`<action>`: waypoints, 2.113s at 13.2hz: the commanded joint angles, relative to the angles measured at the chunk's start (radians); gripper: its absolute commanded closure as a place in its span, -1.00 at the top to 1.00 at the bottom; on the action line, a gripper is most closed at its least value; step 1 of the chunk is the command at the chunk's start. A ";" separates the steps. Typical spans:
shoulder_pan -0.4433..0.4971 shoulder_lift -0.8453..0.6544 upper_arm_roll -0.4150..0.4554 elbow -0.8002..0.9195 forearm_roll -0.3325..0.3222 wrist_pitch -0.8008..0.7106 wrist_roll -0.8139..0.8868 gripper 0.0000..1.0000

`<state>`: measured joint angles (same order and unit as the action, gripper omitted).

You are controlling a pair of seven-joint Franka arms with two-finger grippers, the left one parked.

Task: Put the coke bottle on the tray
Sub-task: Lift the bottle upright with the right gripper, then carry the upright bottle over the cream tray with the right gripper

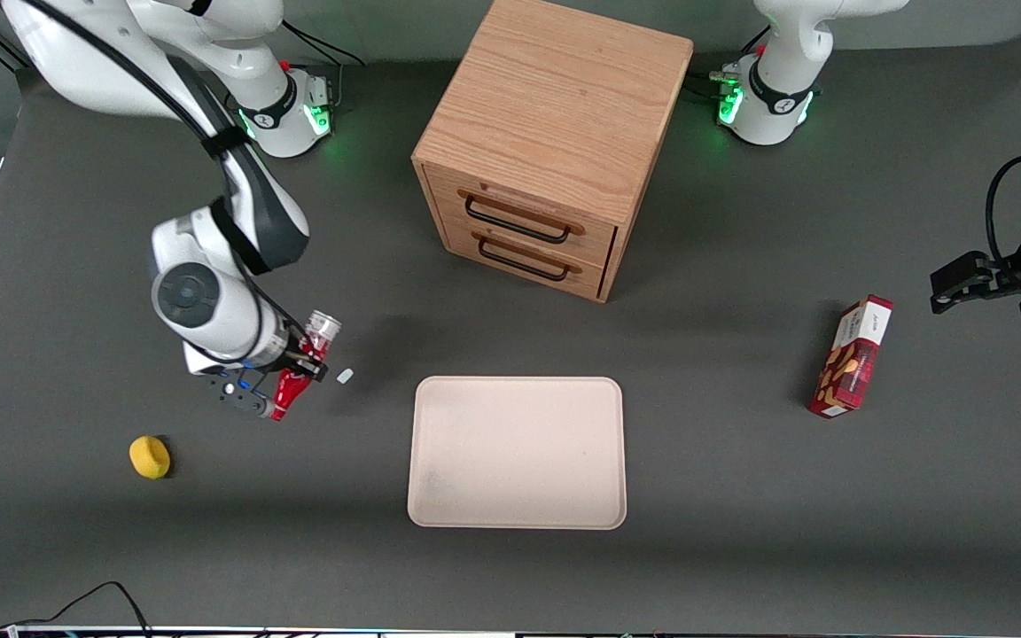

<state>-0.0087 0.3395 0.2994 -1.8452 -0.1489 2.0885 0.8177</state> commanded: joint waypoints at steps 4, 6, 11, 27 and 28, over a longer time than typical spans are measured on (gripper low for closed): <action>-0.027 -0.091 -0.063 0.350 0.144 -0.540 -0.345 -1.00; -0.019 -0.091 -0.101 0.502 0.144 -0.709 -0.472 -1.00; 0.004 -0.019 -0.129 0.641 0.127 -0.794 -0.523 -1.00; 0.444 0.622 -0.223 0.899 0.120 -0.159 -0.264 -1.00; 0.449 0.644 -0.226 0.897 0.118 -0.128 -0.264 -1.00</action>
<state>0.4142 0.9329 0.0956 -1.0106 -0.0305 1.9347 0.5325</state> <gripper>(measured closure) 0.441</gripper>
